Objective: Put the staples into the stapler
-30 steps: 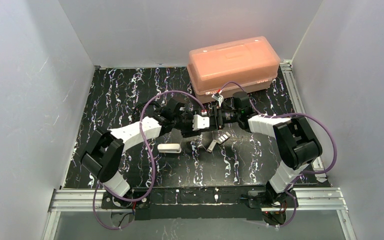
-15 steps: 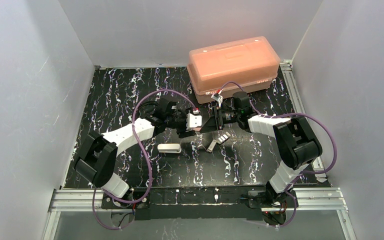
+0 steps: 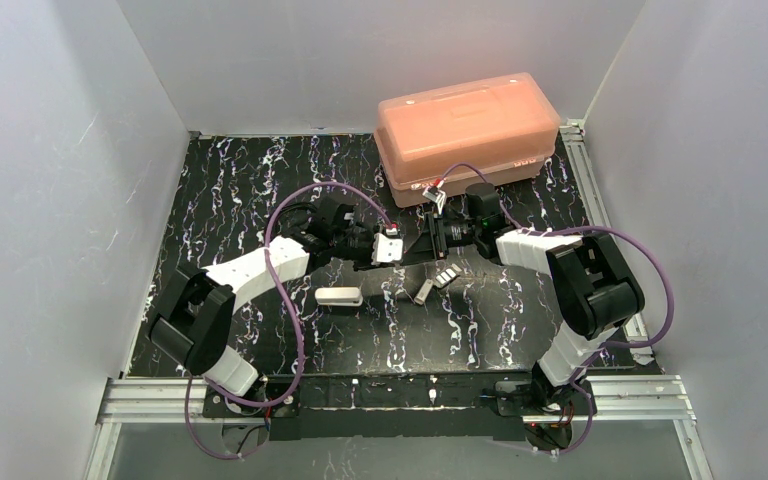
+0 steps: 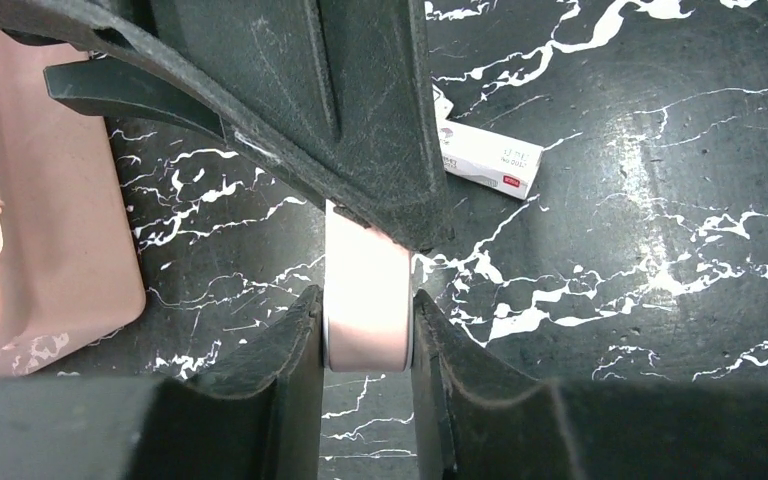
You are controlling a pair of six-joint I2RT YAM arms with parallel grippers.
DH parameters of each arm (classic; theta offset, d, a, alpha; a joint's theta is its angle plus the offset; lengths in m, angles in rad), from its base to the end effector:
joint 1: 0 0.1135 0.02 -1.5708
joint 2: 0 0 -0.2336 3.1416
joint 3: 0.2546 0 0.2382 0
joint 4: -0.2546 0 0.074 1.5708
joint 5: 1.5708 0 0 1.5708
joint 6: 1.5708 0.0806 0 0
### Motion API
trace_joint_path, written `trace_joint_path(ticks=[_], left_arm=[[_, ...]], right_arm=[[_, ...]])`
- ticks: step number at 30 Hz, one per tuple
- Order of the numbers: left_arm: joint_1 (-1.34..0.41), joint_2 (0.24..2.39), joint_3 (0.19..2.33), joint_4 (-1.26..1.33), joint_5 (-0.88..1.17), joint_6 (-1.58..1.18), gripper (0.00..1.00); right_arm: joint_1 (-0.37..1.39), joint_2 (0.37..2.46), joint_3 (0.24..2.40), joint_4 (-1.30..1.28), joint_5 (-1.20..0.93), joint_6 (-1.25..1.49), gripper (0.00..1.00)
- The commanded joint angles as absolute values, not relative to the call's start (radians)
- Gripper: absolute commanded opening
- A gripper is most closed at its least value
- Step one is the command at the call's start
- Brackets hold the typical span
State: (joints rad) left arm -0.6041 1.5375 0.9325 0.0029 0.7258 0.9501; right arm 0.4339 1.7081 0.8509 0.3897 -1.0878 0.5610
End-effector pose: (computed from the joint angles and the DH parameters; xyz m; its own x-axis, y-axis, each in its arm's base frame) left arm 0.2549 -0.2409 0.1891 0.4407 0.4351 -0.7851 0.8881 -0.0844 0.4518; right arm 0.2855 0.2109 0.1597 -0.8317 -0.1130 -0.5435 -0.5551 0.1762 0.8129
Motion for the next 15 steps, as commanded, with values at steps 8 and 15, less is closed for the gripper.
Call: trace_joint_path(ticks=[8,15], left_arm=[[-0.628,1.523,1.010,-0.071,0.621,0.945,0.00],[-0.640,1.526,0.998,-0.057,0.588,0.961,0.00]], right_arm=[[0.455,1.714,0.887,0.414,-1.097,0.589,0.76],[0.473,1.738,0.903,0.415,-1.110,0.596,0.79]])
